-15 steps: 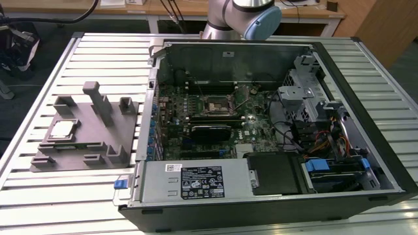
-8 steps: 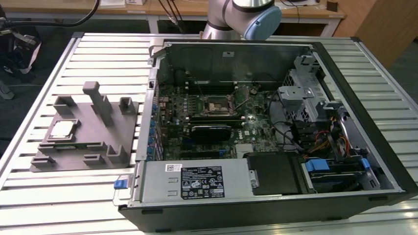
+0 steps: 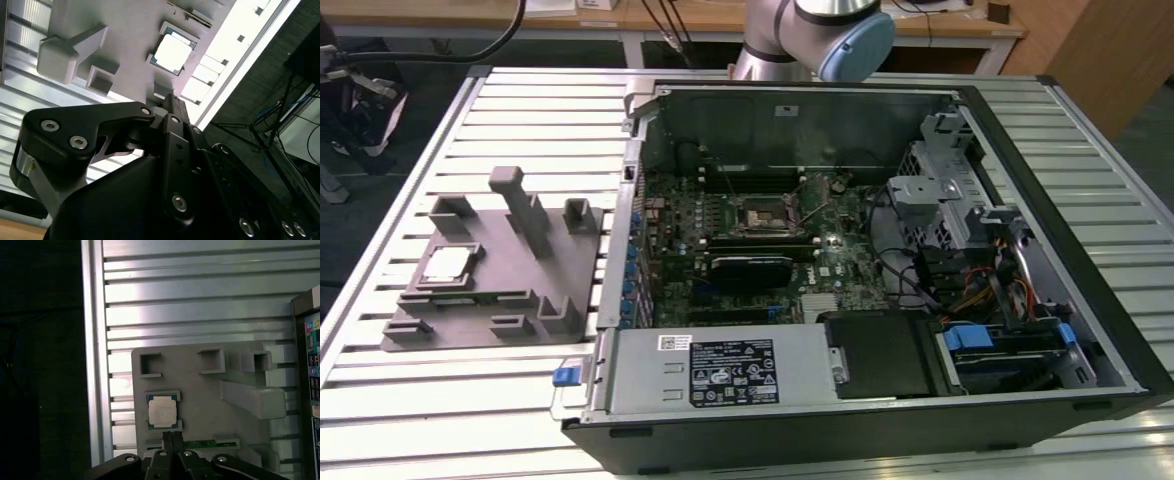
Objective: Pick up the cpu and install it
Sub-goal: 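Pick up the cpu and move it towards the insertion slot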
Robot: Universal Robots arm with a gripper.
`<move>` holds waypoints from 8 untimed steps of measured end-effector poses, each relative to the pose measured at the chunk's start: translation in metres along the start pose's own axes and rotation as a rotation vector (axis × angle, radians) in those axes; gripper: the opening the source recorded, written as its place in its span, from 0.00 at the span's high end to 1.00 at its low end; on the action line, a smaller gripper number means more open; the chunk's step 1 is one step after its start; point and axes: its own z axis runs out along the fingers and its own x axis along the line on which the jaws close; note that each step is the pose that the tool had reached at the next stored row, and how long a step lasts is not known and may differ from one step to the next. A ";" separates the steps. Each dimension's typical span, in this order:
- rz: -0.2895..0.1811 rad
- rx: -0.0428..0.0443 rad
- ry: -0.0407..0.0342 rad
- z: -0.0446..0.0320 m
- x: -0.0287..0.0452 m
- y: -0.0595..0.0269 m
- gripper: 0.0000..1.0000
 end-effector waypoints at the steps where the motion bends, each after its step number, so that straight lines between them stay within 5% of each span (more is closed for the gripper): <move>1: 0.000 -0.0001 0.0000 0.0006 0.0000 0.0000 0.89; 8: -0.002 -0.0002 -0.0007 0.0087 0.0000 -0.0026 0.89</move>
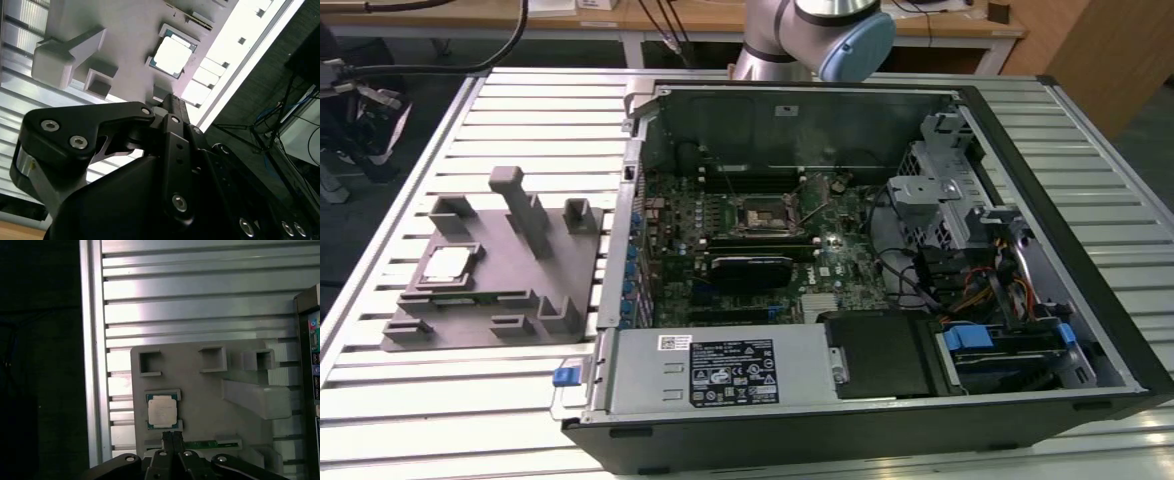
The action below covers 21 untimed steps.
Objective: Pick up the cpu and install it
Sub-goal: 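Pick up the cpu and move it towards the insertion slot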
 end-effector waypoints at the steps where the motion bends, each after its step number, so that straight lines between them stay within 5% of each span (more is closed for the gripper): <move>1: -0.002 0.0000 0.0001 0.0015 0.0000 -0.0003 0.89; 5: -0.018 0.0002 0.0009 0.0068 -0.0001 -0.0010 0.89; 15: -0.043 0.0020 0.0077 0.0245 -0.0002 -0.0019 0.47; 21: -0.062 0.0022 0.0091 0.0355 0.0009 -0.0026 0.35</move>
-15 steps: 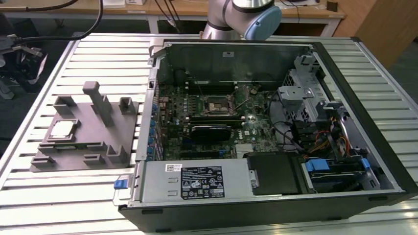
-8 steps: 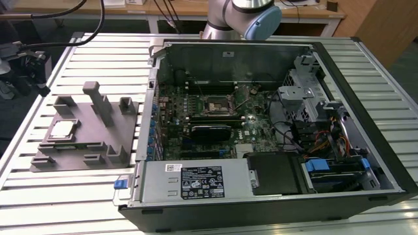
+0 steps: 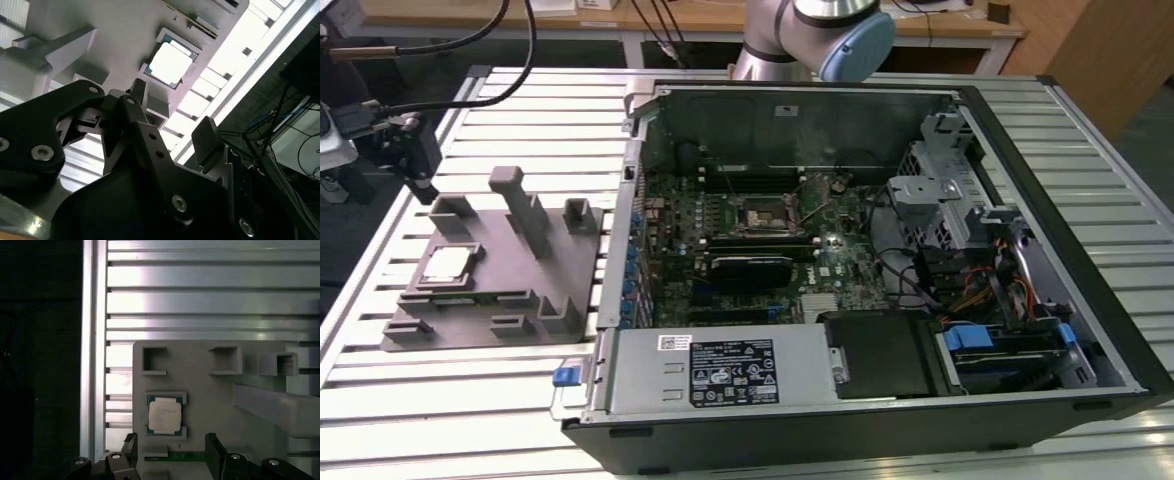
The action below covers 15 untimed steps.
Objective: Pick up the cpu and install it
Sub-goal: 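Pick up the cpu and move it towards the insertion slot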
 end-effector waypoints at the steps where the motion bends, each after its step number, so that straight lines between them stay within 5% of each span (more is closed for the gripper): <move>1: 0.000 0.0001 0.0000 0.0018 0.0000 -0.0001 0.35; 15: -0.001 0.0001 0.0001 0.0233 -0.0002 -0.0009 0.35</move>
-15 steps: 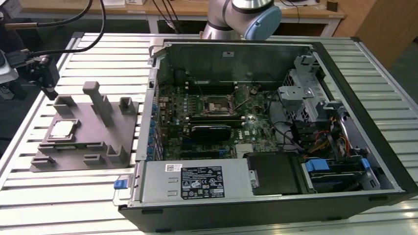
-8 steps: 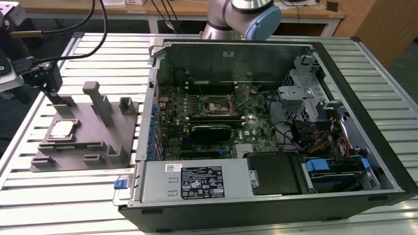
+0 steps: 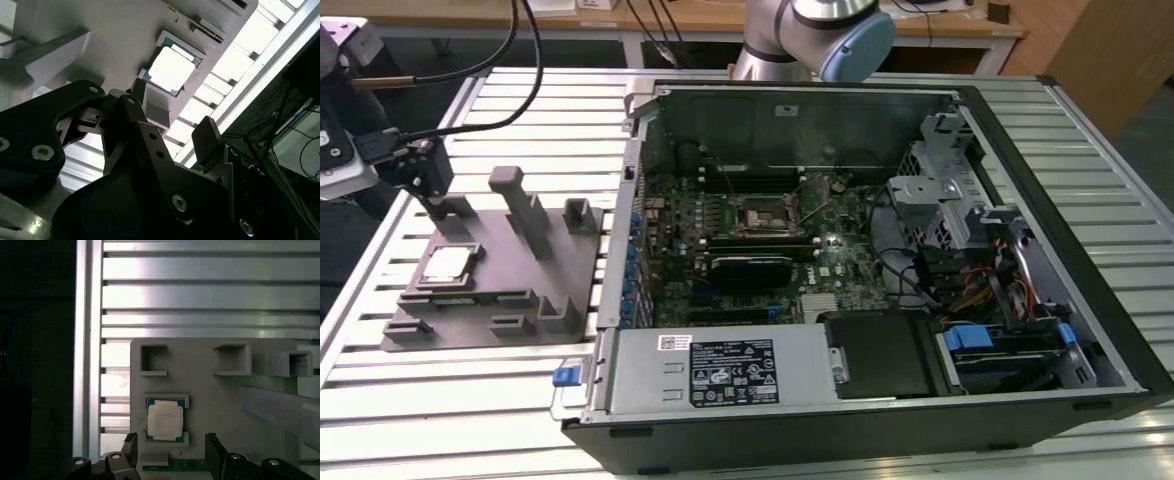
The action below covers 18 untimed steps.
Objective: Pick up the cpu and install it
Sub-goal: 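Pick up the cpu and move it towards the insertion slot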
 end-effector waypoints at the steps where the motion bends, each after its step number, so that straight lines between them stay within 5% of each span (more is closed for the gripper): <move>1: 0.000 0.0000 -0.0001 0.0013 0.0000 -0.0001 0.35; 18: -0.004 -0.0002 0.0001 0.0273 0.0045 -0.0012 0.35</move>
